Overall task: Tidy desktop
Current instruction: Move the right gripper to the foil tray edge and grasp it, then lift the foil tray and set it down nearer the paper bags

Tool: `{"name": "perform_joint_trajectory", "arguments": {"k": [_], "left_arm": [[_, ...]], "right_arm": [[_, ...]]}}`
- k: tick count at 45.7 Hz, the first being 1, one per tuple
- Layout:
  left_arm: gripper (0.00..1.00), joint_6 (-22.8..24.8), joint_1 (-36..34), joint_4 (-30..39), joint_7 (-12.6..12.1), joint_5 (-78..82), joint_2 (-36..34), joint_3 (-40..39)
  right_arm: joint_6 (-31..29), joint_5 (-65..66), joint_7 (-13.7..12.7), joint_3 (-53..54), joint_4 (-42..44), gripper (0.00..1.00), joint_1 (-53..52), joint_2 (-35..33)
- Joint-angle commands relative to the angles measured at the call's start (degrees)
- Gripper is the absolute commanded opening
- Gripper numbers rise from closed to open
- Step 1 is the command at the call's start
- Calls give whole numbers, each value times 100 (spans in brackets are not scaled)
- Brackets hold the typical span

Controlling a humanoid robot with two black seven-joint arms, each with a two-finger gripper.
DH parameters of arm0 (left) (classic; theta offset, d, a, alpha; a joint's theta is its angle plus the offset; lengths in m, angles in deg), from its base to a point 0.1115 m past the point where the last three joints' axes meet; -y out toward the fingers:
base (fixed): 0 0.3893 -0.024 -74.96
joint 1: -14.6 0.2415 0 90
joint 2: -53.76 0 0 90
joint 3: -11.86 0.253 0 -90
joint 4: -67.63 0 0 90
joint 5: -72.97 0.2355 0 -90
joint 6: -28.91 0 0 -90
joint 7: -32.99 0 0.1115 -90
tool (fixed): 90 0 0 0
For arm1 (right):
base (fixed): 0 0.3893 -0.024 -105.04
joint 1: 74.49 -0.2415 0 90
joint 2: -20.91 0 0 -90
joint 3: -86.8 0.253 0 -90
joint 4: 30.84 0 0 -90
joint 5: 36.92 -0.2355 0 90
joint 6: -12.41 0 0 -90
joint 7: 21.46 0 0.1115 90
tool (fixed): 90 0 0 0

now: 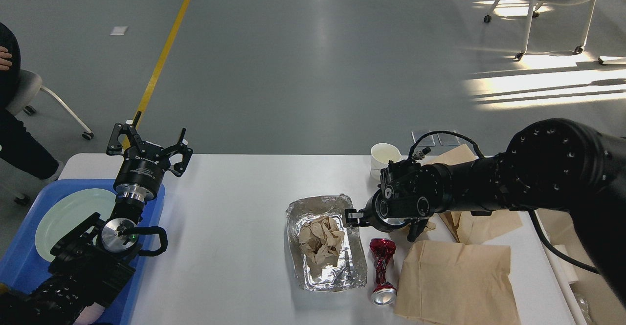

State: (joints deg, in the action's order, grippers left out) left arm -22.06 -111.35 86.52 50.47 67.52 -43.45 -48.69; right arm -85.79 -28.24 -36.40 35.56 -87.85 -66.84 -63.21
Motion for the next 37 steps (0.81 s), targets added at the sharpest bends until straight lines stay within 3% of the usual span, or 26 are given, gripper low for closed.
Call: {"name": "perform_joint_trajectory", "arguments": {"k": [1,22,29,37], "left_arm": [[96,-1,0,0,1,0,0,0],[96,-1,0,0,1,0,0,0],[96,-1,0,0,0,0,0,0],[96,-1,0,0,1,0,0,0]], "right_arm": [[46,2,8,9,50,81,114,1],[328,2,8,-26,516,78,509,221],[328,11,8,-43,586,48,624,247],[354,169,17,-34,604,44,703,247]]}}
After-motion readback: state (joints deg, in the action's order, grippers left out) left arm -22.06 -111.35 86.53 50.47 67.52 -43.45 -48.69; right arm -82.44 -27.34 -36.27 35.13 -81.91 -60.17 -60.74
